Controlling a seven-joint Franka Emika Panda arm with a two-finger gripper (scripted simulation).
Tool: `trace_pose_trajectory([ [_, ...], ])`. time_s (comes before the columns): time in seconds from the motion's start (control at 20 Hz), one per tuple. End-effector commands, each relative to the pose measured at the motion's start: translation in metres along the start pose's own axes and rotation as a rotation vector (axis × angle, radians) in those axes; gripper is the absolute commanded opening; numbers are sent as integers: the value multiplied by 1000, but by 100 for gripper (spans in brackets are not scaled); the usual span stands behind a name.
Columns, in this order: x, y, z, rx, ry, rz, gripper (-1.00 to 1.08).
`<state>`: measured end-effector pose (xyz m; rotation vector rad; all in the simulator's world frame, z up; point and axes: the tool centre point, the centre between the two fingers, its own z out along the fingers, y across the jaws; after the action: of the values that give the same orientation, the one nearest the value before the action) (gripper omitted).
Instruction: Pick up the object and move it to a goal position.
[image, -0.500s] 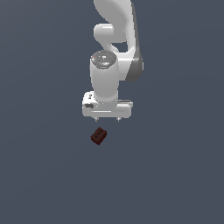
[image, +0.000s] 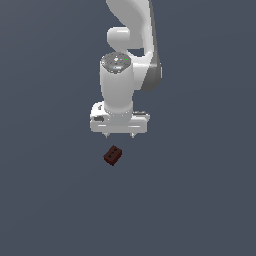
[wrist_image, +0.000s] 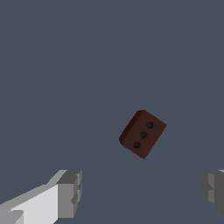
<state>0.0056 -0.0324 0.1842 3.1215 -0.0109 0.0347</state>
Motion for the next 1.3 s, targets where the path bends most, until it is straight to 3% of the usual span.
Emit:
trace_pose_trajectory([
  [0.0, 1, 3, -3, -5, 5, -7, 100],
  [0.6, 3, 6, 12, 2, 0, 73, 100],
  [1.25, 7, 25, 72, 15, -18, 402, 100],
])
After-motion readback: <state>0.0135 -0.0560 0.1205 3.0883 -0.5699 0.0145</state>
